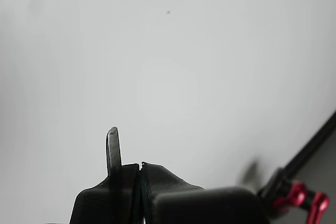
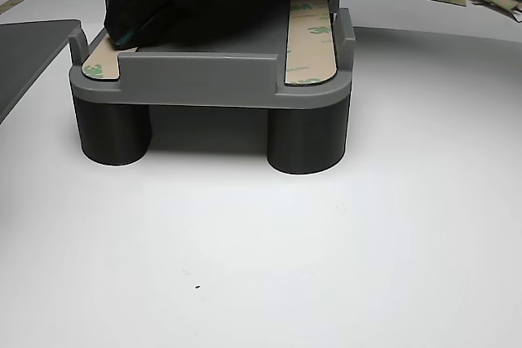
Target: Peel off protective film from adhesive tape.
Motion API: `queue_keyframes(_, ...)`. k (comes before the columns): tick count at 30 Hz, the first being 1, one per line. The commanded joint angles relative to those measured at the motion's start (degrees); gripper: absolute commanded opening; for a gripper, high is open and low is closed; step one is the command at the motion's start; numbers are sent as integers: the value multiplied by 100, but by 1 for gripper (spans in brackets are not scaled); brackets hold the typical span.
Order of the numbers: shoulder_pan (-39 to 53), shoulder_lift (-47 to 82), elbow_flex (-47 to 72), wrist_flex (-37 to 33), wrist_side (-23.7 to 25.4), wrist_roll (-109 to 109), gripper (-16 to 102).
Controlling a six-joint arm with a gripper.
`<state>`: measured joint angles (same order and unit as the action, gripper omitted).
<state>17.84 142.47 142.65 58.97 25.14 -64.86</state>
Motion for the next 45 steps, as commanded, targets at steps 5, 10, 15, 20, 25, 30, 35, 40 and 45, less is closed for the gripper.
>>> queue_keyframes(5, 817, -9, 44, -352, 791, 299, -11)
queue_keyframes(10, 1063, -44, 316, -703, 958, 483, -11)
queue_keyframes(15, 1213, -44, 686, -1072, 1099, 686, -11)
queue_keyframes(20, 1283, -202, 914, -1538, 1134, 668, -11)
queue_keyframes(25, 1301, -369, 1046, -1890, 1187, 633, -11)
queue_keyframes(30, 1301, -483, 993, -2065, 1178, 598, -11)
queue_keyframes(35, 1336, -677, 879, -2153, 1116, 650, -11)
queue_keyframes(40, 1459, -879, 703, -2136, 1213, 747, -11)
queue_keyframes(45, 1521, -1055, 571, -2250, 1160, 782, -11)
